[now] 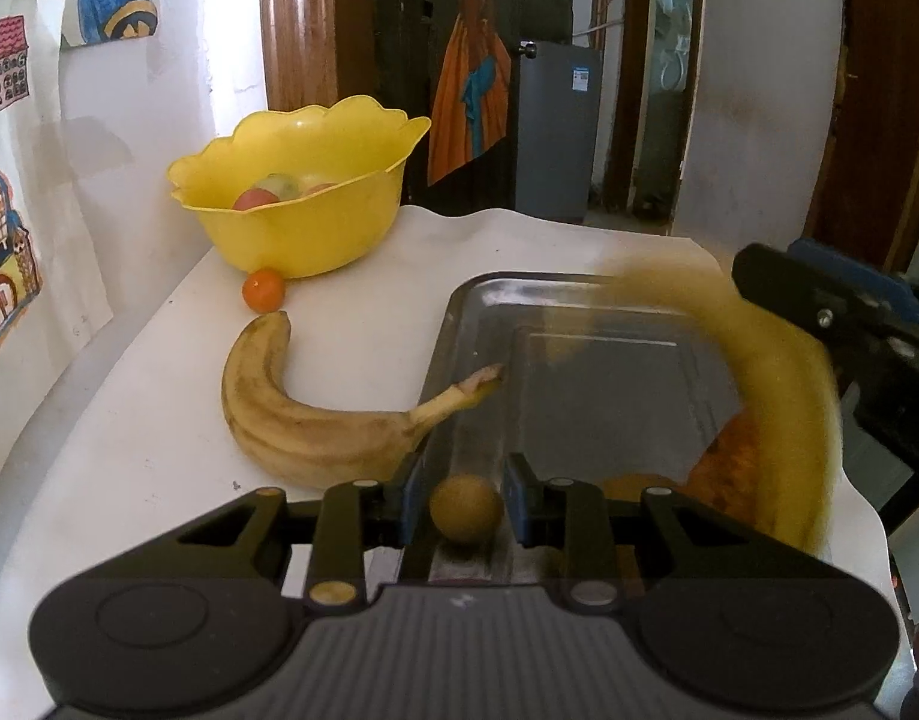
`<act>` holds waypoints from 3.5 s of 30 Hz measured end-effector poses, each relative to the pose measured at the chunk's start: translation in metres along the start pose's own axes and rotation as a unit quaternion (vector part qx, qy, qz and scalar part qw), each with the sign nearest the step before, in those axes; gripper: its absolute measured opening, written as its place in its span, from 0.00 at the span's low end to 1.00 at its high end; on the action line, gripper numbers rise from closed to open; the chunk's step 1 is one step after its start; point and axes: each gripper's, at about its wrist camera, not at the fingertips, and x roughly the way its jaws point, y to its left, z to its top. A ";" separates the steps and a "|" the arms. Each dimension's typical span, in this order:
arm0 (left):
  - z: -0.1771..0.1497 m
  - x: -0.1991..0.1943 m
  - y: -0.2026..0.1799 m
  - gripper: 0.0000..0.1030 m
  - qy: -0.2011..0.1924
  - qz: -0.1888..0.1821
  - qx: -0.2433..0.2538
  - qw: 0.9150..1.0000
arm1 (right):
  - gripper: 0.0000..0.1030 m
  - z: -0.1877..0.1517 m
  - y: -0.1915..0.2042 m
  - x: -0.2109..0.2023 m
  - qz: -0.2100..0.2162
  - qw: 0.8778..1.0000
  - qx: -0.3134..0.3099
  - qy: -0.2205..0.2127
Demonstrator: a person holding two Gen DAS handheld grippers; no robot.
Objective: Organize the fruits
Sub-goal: 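Open right gripper to set the banana on the tray while left gripper lowers the small fruit, then lift both tools up and away from the tray, then move left tool toward the small orange while right tool moves toward the last banana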
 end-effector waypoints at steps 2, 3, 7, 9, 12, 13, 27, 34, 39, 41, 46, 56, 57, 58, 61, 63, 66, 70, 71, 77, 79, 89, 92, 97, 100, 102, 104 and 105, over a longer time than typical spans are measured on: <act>0.000 0.000 0.002 0.31 -0.001 0.000 -0.004 1.000 | 0.37 0.001 0.002 0.001 0.000 1.000 -0.005 0.000; 0.000 -0.001 0.003 0.31 -0.002 -0.003 -0.007 1.000 | 0.37 0.001 0.003 0.000 -0.008 1.000 -0.006 -0.006; -0.001 -0.008 0.008 0.39 -0.014 -0.008 -0.015 1.000 | 0.46 0.000 -0.001 -0.005 -0.006 1.000 -0.002 -0.002; -0.002 -0.012 0.009 0.42 -0.020 -0.011 -0.020 1.000 | 0.49 -0.001 -0.002 -0.008 -0.009 1.000 0.002 -0.001; -0.003 -0.021 0.012 0.55 -0.034 -0.010 -0.027 0.999 | 0.54 -0.001 -0.004 -0.015 -0.013 1.000 0.007 -0.002; -0.003 -0.025 0.014 0.57 -0.038 -0.008 -0.029 0.999 | 0.56 -0.001 -0.005 -0.018 -0.015 1.000 0.008 -0.002; -0.015 -0.096 0.022 0.94 -0.123 0.015 -0.053 0.991 | 0.85 0.009 0.005 -0.076 -0.013 0.999 0.014 -0.027; -0.025 -0.139 0.025 0.99 -0.163 0.025 -0.054 0.985 | 0.99 0.021 0.020 -0.114 -0.007 0.999 0.015 -0.043; -0.035 -0.167 0.029 1.00 -0.184 0.027 -0.058 0.981 | 0.99 0.025 0.034 -0.143 -0.003 0.999 0.018 -0.048; -0.040 -0.179 0.032 1.00 -0.192 0.028 -0.058 0.979 | 0.99 0.025 0.039 -0.155 -0.005 0.999 0.019 -0.045; -0.055 -0.204 0.039 1.00 -0.206 0.034 -0.058 0.976 | 0.99 0.021 0.051 -0.182 -0.010 0.999 0.017 -0.036; -0.093 -0.239 0.052 1.00 -0.206 0.043 -0.048 0.976 | 0.99 0.006 0.076 -0.226 -0.032 0.999 0.023 -0.007; -0.097 -0.241 0.053 1.00 -0.205 0.044 -0.047 0.977 | 0.99 0.004 0.078 -0.230 -0.033 0.999 0.023 -0.005; -0.102 -0.244 0.054 1.00 -0.203 0.045 -0.045 0.977 | 0.99 0.003 0.081 -0.233 -0.034 0.999 0.024 -0.002; -0.114 -0.249 0.056 1.00 -0.196 0.047 -0.042 0.979 | 0.99 -0.004 0.089 -0.241 -0.036 0.999 0.026 0.014; -0.123 -0.253 0.057 1.00 -0.190 0.046 -0.041 0.980 | 0.99 -0.008 0.095 -0.245 -0.037 0.999 0.027 0.024; -0.137 -0.256 0.059 1.00 -0.180 0.050 -0.037 0.982 | 0.99 -0.015 0.103 -0.251 -0.037 0.998 0.029 0.038; -0.151 -0.262 0.062 1.00 -0.170 0.055 -0.036 0.983 | 0.99 -0.024 0.111 -0.256 -0.036 0.997 0.034 0.060; -0.152 -0.263 0.064 1.00 -0.168 0.057 -0.036 0.983 | 0.99 -0.026 0.113 -0.256 -0.036 0.997 0.034 0.067; -0.162 -0.271 0.071 1.00 -0.160 0.071 -0.040 0.984 | 0.99 -0.030 0.126 -0.260 -0.030 0.996 0.033 0.081; -0.163 -0.275 0.074 1.00 -0.161 0.075 -0.041 0.983 | 0.99 -0.030 0.131 -0.261 -0.026 0.996 0.032 0.083; -0.161 -0.297 0.087 1.00 -0.173 0.089 -0.047 0.980 | 0.99 -0.017 0.152 -0.269 0.000 0.997 0.018 0.074; -0.159 -0.304 0.092 1.00 -0.175 0.094 -0.049 0.979 | 0.99 -0.010 0.159 -0.272 0.009 0.998 0.015 0.068; -0.156 -0.317 0.099 1.00 -0.188 0.101 -0.053 0.976 | 0.99 0.003 0.170 -0.277 0.025 0.998 0.010 0.052; -0.152 -0.327 0.104 1.00 -0.196 0.106 -0.054 0.973 | 0.99 0.014 0.178 -0.280 0.043 0.998 0.005 0.044; -0.145 -0.335 0.107 1.00 -0.205 0.110 -0.056 0.971 | 0.99 0.026 0.182 -0.281 0.061 0.997 0.001 0.037; -0.136 -0.344 0.111 1.00 -0.212 0.112 -0.060 0.969 | 0.99 0.041 0.187 -0.281 0.087 0.996 -0.007 0.034; -0.129 -0.349 0.113 1.00 -0.215 0.112 -0.061 0.968 | 0.99 0.053 0.189 -0.279 0.104 0.994 -0.009 0.032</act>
